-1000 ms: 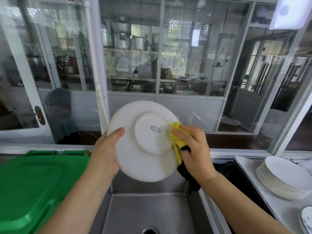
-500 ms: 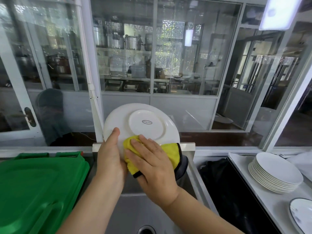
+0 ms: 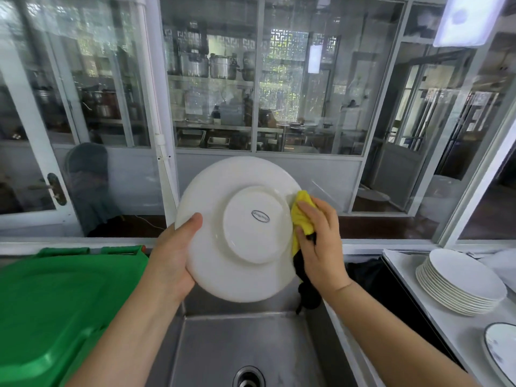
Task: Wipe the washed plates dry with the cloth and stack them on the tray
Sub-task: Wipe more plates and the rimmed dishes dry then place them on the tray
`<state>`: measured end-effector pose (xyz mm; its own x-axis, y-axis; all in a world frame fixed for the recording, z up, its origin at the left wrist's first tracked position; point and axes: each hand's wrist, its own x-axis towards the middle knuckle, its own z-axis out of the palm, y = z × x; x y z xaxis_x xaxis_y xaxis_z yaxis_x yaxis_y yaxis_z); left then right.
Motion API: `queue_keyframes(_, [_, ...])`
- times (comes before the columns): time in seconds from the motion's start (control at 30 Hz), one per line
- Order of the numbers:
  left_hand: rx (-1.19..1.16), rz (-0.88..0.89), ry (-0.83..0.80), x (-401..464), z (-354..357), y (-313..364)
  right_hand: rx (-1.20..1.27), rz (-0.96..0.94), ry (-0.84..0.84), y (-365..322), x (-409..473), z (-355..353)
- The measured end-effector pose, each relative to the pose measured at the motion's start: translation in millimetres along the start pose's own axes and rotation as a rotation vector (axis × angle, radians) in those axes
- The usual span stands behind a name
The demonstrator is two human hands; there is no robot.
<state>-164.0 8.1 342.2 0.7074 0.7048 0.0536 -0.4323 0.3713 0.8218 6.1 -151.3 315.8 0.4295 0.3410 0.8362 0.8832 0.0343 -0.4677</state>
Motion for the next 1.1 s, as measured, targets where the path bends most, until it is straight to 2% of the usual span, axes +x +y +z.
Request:
queue_keyframes(0.17, [0.213,0.056,-0.100,-9,-6,2,-0.016,0.025,-0.091,-22,42,-1])
queue_keyframes(0.27, [0.287,0.058,-0.191,-14,-9,0,-0.049,-0.098,-0.205,-46,63,3])
queue_keyframes(0.43, [0.423,0.048,-0.248,-20,-8,-10,-0.216,-0.432,-0.357,-84,63,31])
queue_keyframes(0.5, [0.424,0.033,-0.268,-20,-10,-14,-0.242,-0.453,-0.363,-83,60,35])
queue_keyframes(0.57, [0.421,0.012,-0.298,-20,-11,-17,-0.191,-0.340,-0.333,-75,57,31])
queue_keyframes(0.63, [0.441,0.005,-0.331,-17,-11,-20,-0.114,-0.092,-0.262,-59,52,21])
queue_keyframes(0.73, [0.423,-0.004,-0.386,-15,-6,-29,0.000,0.332,-0.058,-28,29,-5])
queue_keyframes(0.8, [0.400,-0.008,-0.419,-14,0,-37,0.036,0.534,0.056,-10,1,-26])
queue_keyframes(0.9, [0.339,-0.037,-0.444,-11,17,-54,-0.010,0.712,0.189,9,-45,-57])
queue_keyframes(0.97, [0.324,-0.045,-0.466,-11,34,-65,-0.070,0.771,0.216,19,-71,-79])
queue_keyframes(1.1, [0.461,0.033,-0.539,-16,79,-97,-0.176,0.843,0.269,38,-111,-136])
